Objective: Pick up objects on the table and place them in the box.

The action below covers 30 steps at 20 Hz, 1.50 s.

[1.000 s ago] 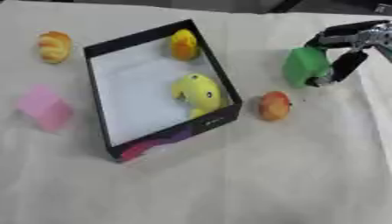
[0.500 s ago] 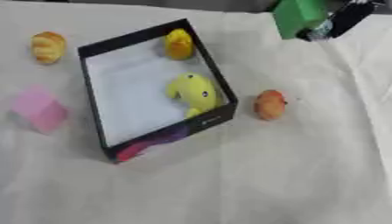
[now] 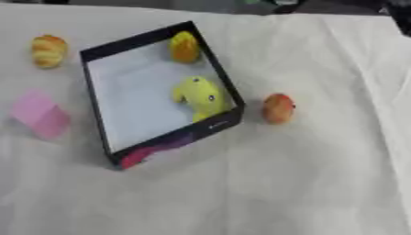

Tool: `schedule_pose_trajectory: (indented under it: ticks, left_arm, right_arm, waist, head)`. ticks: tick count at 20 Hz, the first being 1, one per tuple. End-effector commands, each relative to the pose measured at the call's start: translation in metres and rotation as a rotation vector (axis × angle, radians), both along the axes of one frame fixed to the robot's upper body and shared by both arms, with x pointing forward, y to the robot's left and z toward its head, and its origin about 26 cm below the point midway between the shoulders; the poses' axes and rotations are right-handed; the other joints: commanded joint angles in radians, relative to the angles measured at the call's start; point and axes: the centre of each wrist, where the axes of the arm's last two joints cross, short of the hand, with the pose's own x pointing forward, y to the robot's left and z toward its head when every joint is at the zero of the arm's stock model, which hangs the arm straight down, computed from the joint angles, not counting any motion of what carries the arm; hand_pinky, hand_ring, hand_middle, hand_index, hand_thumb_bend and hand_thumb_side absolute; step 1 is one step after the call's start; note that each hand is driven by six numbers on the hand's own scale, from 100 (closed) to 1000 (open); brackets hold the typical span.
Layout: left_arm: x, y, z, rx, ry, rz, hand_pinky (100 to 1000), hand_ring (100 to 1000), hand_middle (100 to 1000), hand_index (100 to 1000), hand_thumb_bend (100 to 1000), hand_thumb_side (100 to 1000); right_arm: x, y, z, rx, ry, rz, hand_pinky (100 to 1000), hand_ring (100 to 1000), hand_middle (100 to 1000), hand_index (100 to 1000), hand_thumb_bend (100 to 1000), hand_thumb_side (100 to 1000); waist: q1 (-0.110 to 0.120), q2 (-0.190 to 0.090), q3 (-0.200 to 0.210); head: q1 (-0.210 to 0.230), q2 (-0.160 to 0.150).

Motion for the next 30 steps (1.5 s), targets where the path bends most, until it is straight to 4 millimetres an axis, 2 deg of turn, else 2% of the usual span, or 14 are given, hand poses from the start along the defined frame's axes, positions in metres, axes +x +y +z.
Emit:
schedule_pose_trajectory:
  ticks: [1, 6, 11, 15, 18, 21, 23, 24, 25, 26, 27, 28, 30]
  left_arm:
    - [-0.002, 0.001, 0.014, 0.021, -0.05, -0.01, 820, 752, 745, 829, 135, 909]
    - [-0.002, 0.013, 0.022, -0.023, -0.079, 0.064, 820, 754, 751, 830, 146, 905]
    - [-0.003, 0.022, 0.033, -0.068, -0.137, 0.131, 820, 756, 751, 828, 152, 885]
    - [-0.004, 0.024, 0.047, -0.083, -0.201, 0.153, 819, 756, 750, 826, 152, 873]
    - [-0.004, 0.023, 0.052, -0.093, -0.229, 0.156, 820, 756, 751, 826, 152, 870]
    - [-0.004, 0.022, 0.053, -0.094, -0.241, 0.154, 820, 756, 751, 826, 152, 870]
    - [-0.004, 0.022, 0.053, -0.095, -0.242, 0.152, 820, 756, 750, 826, 151, 872]
    - [-0.004, 0.021, 0.053, -0.094, -0.24, 0.15, 820, 756, 750, 826, 151, 872]
    - [-0.004, 0.021, 0.053, -0.093, -0.238, 0.148, 820, 756, 750, 826, 150, 873]
    - [-0.004, 0.021, 0.052, -0.092, -0.235, 0.147, 821, 756, 751, 826, 150, 874]
    - [-0.004, 0.021, 0.052, -0.091, -0.233, 0.145, 821, 756, 751, 826, 150, 874]
    - [-0.004, 0.021, 0.052, -0.09, -0.231, 0.144, 821, 756, 751, 826, 149, 874]
    - [-0.004, 0.02, 0.051, -0.088, -0.228, 0.143, 821, 756, 751, 827, 149, 874]
  right_arm:
    - [0.001, 0.027, 0.005, -0.035, -0.034, 0.041, 748, 552, 455, 586, 100, 345]
    - [0.006, 0.062, -0.012, -0.092, -0.01, 0.105, 745, 554, 456, 586, 100, 357]
    - [0.012, 0.094, -0.044, -0.151, 0.054, 0.147, 743, 553, 456, 585, 100, 367]
    - [0.016, 0.12, -0.079, -0.182, 0.111, 0.171, 745, 553, 457, 587, 100, 355]
    - [0.021, 0.126, -0.107, -0.177, 0.166, 0.154, 748, 551, 457, 587, 100, 338]
    - [0.027, 0.126, -0.132, -0.192, 0.199, 0.124, 747, 554, 460, 590, 100, 359]
    - [0.029, 0.124, -0.144, -0.211, 0.207, 0.107, 773, 614, 520, 664, 100, 396]
    - [0.03, 0.123, -0.148, -0.221, 0.205, 0.101, 799, 691, 591, 740, 107, 420]
    - [0.031, 0.122, -0.149, -0.231, 0.199, 0.1, 860, 806, 718, 848, 217, 449]
    - [0.031, 0.122, -0.148, -0.248, 0.187, 0.104, 918, 872, 790, 916, 281, 429]
    - [0.031, 0.121, -0.146, -0.26, 0.18, 0.109, 944, 892, 805, 930, 349, 455]
    - [0.031, 0.12, -0.141, -0.27, 0.16, 0.111, 967, 900, 818, 939, 420, 541]
    - [0.03, 0.117, -0.133, -0.276, 0.109, 0.096, 991, 912, 840, 954, 447, 698]
  waist:
    - [-0.003, -0.044, 0.012]
    - [-0.004, -0.06, 0.024]
    - [-0.005, -0.068, 0.029]
    - [-0.006, -0.064, 0.038]
    - [-0.007, -0.057, 0.048]
    - [-0.009, -0.052, 0.054]
    - [-0.01, -0.05, 0.055]
    - [-0.011, -0.049, 0.054]
    - [-0.011, -0.048, 0.054]
    - [-0.011, -0.048, 0.053]
    - [-0.011, -0.048, 0.053]
    - [-0.01, -0.048, 0.054]
    - [-0.01, -0.048, 0.054]
  head:
    - [-0.024, -0.002]
    - [-0.068, 0.005]
    - [-0.099, 0.008]
    - [-0.107, 0.008]
    - [-0.107, 0.003]
    - [-0.105, -0.002]
    - [-0.104, -0.005]
    - [-0.103, -0.005]
    - [-0.102, -0.004]
    - [-0.101, -0.004]
    - [-0.099, -0.003]
    - [-0.098, -0.002]
    - [-0.096, -0.001]
